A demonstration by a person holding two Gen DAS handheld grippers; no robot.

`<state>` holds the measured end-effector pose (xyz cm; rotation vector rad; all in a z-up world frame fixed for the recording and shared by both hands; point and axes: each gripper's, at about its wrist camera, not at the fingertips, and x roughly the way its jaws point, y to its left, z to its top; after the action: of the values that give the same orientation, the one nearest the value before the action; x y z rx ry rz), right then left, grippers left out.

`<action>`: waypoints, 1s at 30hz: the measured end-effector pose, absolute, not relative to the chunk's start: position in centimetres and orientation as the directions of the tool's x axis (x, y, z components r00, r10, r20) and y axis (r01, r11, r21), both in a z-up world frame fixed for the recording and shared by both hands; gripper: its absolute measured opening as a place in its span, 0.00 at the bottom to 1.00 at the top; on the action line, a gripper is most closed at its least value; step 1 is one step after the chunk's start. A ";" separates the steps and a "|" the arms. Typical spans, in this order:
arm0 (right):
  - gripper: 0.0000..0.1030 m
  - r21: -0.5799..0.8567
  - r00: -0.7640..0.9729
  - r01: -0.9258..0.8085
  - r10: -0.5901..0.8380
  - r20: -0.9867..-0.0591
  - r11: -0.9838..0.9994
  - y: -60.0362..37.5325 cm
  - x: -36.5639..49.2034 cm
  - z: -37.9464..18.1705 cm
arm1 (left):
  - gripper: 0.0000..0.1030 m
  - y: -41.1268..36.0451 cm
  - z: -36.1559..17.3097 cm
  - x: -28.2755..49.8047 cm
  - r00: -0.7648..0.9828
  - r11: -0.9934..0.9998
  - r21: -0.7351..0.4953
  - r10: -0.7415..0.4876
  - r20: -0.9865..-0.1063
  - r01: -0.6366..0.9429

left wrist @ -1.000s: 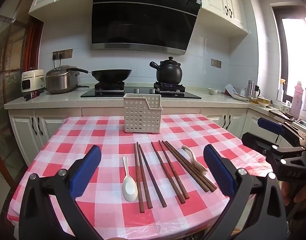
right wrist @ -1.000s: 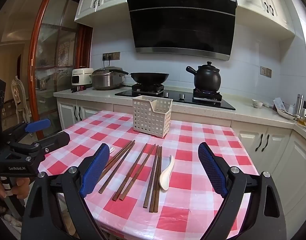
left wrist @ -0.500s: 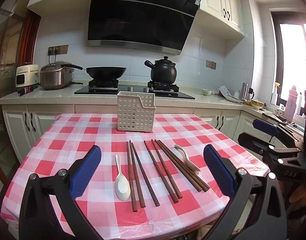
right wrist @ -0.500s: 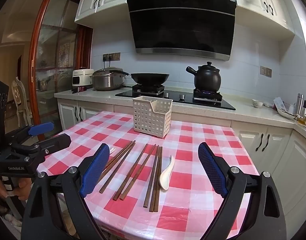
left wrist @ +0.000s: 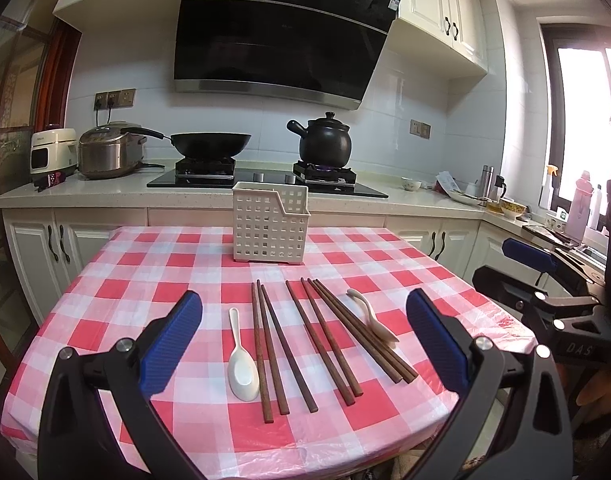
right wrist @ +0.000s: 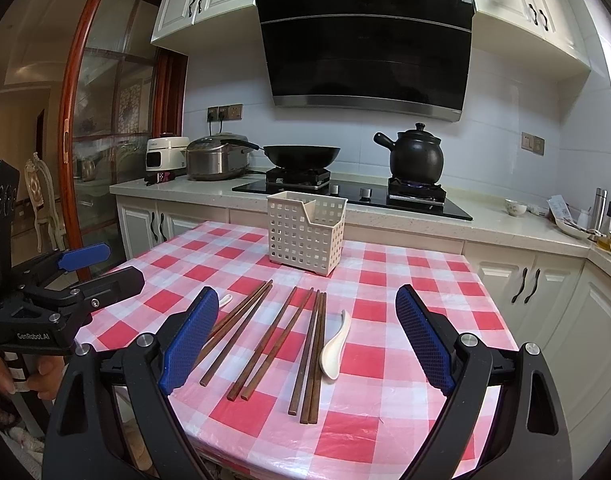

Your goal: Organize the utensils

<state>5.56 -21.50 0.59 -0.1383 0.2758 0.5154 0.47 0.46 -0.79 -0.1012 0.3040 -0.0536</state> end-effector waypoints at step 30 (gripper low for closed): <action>0.83 -0.025 0.811 -0.532 0.502 -0.300 0.846 -21.7 5.6 0.2 | 0.96 0.0 -0.6 0.2 0.952 0.992 -0.110 -0.088 -0.294 0.058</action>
<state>5.63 -21.68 0.19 -0.1094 0.2902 0.5536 0.25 0.01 -0.63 -0.1005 0.3029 -0.0740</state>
